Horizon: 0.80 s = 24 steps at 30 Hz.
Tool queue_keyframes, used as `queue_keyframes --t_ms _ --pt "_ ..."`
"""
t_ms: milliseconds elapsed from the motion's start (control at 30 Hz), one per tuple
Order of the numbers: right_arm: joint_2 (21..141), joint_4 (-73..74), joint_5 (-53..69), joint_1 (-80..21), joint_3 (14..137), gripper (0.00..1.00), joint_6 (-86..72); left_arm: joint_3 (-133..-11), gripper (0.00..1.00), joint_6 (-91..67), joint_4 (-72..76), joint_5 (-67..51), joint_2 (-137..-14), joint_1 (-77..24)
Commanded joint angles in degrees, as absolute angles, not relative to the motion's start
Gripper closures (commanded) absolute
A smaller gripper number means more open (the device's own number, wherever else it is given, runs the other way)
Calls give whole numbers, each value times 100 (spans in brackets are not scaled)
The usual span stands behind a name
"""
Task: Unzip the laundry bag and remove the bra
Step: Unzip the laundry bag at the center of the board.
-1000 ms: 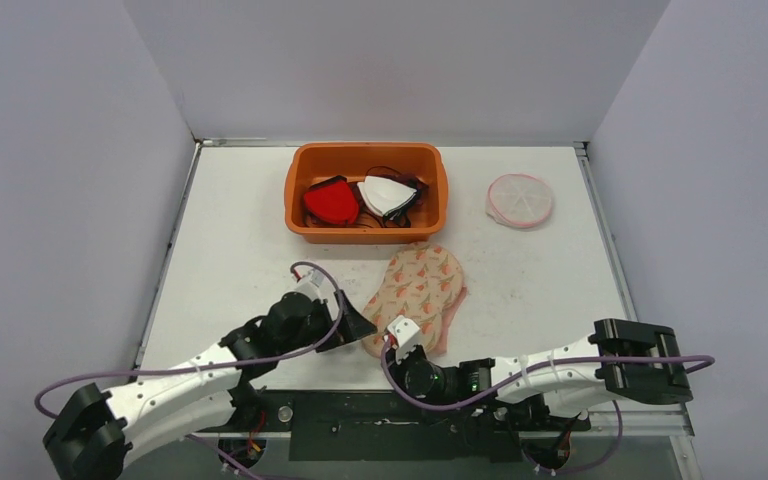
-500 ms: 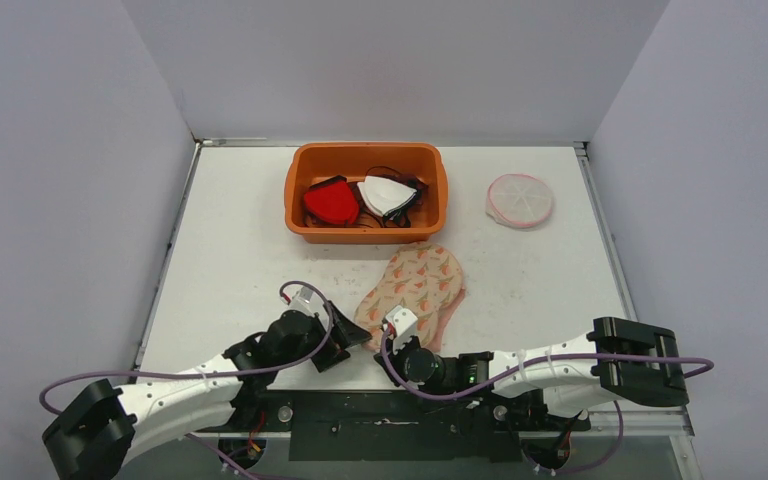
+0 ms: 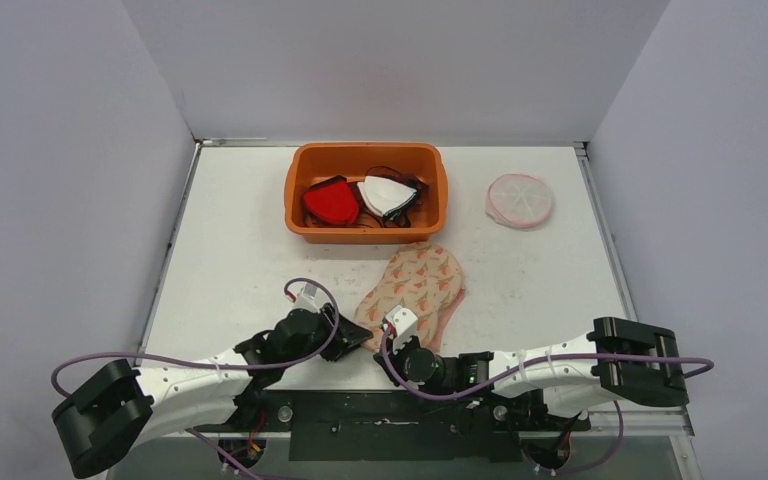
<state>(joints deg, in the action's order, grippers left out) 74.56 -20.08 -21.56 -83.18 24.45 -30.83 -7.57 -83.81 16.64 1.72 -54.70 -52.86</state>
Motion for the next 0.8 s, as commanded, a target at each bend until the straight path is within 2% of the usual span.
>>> queue_keyframes --t_ms 0,200,767 --pt "7392 -2288 -2169 -8293 2592 95 -3068 -964 69 -8394 2044 318 -5487 -5324" --pt "7323 -2073 -2233 -8301 2593 95 -3080 -1013 99 -8374 1782 468 -5418 -5320" --pt "6567 -765 -2993 -8261 2218 95 -3697 -1015 100 -8120 1099 800 -5083 -5300"
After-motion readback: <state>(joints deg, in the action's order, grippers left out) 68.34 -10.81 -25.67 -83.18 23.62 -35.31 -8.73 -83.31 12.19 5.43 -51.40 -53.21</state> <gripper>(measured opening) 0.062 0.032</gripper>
